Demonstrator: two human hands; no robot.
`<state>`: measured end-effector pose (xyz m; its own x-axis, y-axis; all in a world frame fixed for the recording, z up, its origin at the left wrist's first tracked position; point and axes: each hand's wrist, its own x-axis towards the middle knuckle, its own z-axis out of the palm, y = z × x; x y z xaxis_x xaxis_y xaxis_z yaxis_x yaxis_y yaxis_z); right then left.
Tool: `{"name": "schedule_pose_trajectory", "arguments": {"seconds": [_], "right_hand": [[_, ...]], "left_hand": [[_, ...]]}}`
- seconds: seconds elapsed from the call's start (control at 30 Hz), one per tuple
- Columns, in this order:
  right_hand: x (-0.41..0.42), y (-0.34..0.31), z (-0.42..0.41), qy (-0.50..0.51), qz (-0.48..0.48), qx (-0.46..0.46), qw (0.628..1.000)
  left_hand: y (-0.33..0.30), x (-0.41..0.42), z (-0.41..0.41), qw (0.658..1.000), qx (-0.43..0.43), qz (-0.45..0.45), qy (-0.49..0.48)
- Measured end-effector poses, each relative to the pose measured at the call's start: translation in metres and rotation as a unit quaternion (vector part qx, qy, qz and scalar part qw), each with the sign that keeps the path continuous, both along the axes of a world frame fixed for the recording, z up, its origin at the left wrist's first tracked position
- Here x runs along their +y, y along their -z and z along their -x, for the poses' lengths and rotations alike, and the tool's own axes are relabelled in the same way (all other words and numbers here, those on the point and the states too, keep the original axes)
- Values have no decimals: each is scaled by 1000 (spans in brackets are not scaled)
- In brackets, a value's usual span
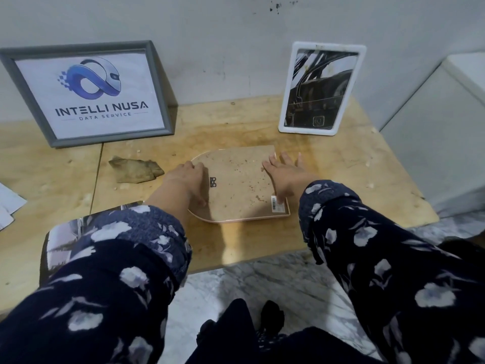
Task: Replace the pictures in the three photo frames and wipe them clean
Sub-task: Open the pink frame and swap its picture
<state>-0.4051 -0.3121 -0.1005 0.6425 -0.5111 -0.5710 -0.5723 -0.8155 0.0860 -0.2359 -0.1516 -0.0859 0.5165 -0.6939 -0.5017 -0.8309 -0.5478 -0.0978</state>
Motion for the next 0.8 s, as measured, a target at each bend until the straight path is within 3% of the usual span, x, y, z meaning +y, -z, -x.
{"name": "schedule_pose_trajectory", "arguments": {"seconds": [0.27,0.67,0.8], "right_hand": [[-14,-13,-1,-30,-22,-34,999],[-21,-9,-19,-119,19,-57,991],[-28,-17,-23,-99,-26,-38,994]], "left_hand": [[-4,-24,-8,994,-21,-87,68],[0,-37,-9,997,13,-55,51],[-1,-37,-10,997,22,-53,47]]}}
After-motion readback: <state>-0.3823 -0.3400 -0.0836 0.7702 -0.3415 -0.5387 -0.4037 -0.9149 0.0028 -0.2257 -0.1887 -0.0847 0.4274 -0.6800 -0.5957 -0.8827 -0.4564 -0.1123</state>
